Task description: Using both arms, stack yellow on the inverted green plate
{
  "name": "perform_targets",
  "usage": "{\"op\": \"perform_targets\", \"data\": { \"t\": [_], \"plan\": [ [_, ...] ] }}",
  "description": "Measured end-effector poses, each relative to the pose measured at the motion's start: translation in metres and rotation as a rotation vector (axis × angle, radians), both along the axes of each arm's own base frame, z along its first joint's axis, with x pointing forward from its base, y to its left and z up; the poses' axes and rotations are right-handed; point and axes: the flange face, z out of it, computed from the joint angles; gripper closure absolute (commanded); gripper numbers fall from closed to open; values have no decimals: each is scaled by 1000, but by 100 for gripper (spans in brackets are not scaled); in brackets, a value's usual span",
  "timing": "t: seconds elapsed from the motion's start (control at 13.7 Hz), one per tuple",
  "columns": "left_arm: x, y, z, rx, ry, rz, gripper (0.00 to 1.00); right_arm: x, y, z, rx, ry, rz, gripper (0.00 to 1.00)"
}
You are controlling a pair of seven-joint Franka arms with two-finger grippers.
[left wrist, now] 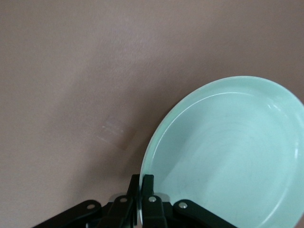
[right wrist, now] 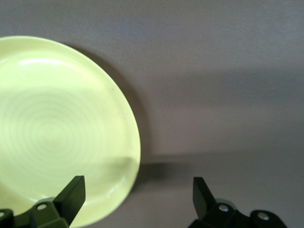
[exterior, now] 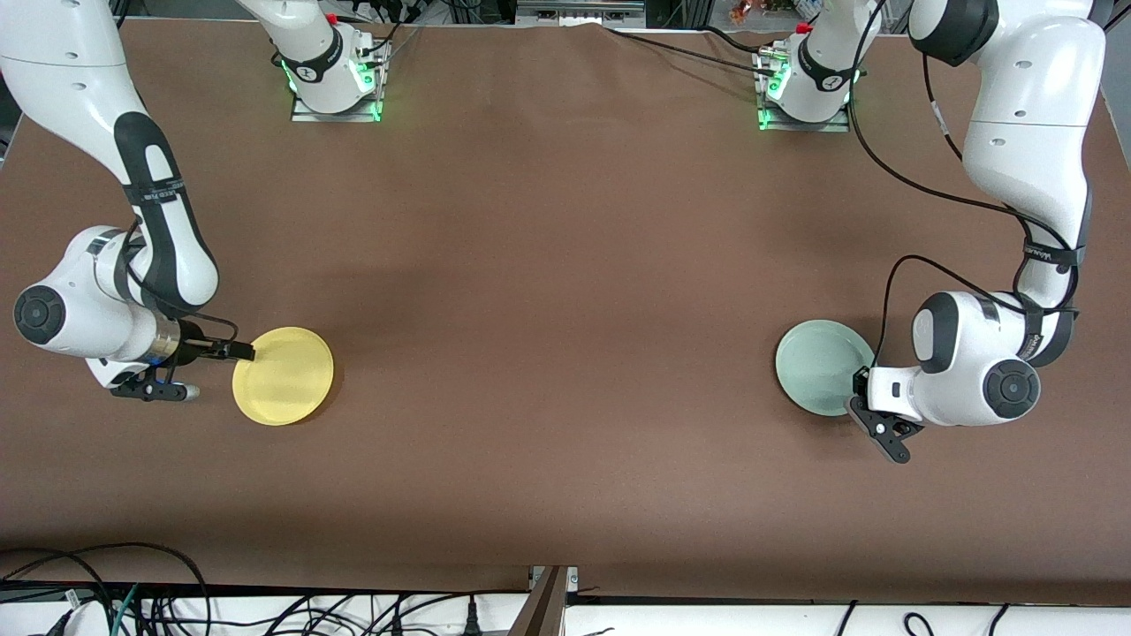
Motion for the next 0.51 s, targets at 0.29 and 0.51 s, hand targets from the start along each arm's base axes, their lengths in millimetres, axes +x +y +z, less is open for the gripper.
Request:
{"op": "perform_targets", "data": {
  "t": [0.29, 0.51],
  "plan": [
    [2, -70, 71, 119, -42, -144, 100, 2, -2, -19, 13, -33, -8, 0],
    [-9, -135, 125, 241, -96, -220, 100, 1, -3, -24, 16, -32, -16, 0]
  ]
}}
